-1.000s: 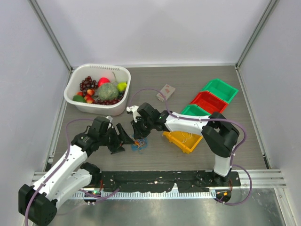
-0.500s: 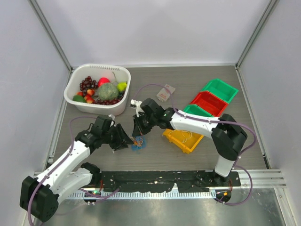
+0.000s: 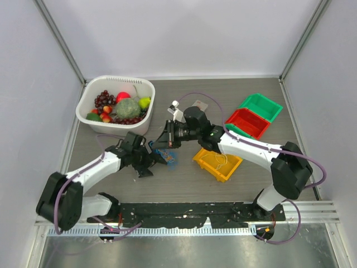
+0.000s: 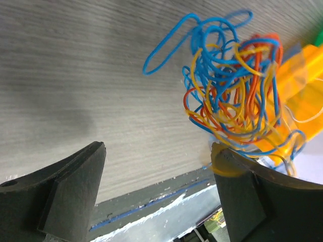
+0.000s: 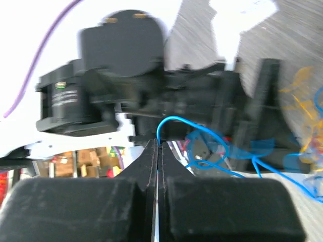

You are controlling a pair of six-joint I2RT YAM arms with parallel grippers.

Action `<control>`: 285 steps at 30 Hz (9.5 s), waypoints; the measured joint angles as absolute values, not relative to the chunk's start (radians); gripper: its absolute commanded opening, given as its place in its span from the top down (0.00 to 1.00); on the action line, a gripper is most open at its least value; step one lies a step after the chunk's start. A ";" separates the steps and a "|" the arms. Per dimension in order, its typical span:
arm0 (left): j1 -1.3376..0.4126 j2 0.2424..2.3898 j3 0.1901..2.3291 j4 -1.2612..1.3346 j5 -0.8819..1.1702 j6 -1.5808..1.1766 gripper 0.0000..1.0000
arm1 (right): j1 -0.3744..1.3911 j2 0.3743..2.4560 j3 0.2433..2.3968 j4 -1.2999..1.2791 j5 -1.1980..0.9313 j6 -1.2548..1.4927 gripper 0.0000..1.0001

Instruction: Untangle the cables

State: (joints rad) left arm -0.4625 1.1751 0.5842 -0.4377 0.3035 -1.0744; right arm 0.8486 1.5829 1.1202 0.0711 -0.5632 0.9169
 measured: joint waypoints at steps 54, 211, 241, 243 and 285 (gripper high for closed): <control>-0.472 1.080 0.421 0.328 0.325 -0.824 0.28 | 0.841 1.528 1.882 0.022 -0.535 1.273 0.99; -0.557 0.745 0.862 0.294 0.559 -0.964 0.27 | 0.789 1.345 1.200 0.836 -0.918 1.544 0.99; -0.619 0.815 0.995 -0.006 0.313 -0.780 0.33 | 0.816 1.381 1.237 0.815 -0.910 1.546 0.99; -0.626 0.807 1.018 -0.110 0.234 -0.732 0.37 | 0.812 1.391 1.280 0.768 -0.895 1.530 0.99; -0.620 0.661 0.749 -0.578 0.073 -0.941 0.10 | 0.423 1.287 1.642 -0.728 -0.286 0.427 0.99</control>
